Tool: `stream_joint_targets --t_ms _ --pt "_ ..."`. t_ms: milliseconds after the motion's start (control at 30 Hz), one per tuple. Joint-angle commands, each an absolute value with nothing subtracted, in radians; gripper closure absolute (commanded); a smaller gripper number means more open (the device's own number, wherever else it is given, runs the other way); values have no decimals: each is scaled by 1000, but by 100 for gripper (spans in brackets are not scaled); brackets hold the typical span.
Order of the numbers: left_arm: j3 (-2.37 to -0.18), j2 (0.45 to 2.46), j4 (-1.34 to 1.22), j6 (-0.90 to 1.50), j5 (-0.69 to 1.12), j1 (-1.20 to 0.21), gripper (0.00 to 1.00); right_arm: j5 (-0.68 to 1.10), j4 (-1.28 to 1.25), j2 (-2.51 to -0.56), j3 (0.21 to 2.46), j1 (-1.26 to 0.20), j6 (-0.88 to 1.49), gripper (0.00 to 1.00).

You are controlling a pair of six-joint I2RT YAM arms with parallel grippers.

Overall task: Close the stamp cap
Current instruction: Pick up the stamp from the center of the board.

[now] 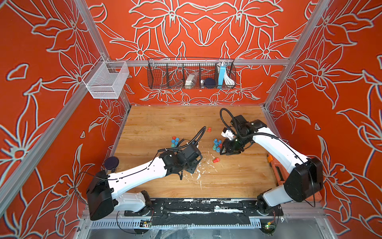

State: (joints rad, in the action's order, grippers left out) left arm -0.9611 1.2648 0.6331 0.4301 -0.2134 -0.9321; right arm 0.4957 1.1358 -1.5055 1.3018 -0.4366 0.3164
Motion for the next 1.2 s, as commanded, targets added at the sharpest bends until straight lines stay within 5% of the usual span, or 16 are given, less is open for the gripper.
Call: stream_joint_targets --t_ms 0,400,1167 --pt "-971 1274 604 473 -212 -924 60 341 1171 -1510 1290 -439 264 55" --pt "-892 1194 584 540 -217 -868 59 -9 1070 -1474 1259 -713 -35 52" --pt "-765 998 586 576 -184 -725 59 -94 1110 -1876 1453 -879 -444 51"
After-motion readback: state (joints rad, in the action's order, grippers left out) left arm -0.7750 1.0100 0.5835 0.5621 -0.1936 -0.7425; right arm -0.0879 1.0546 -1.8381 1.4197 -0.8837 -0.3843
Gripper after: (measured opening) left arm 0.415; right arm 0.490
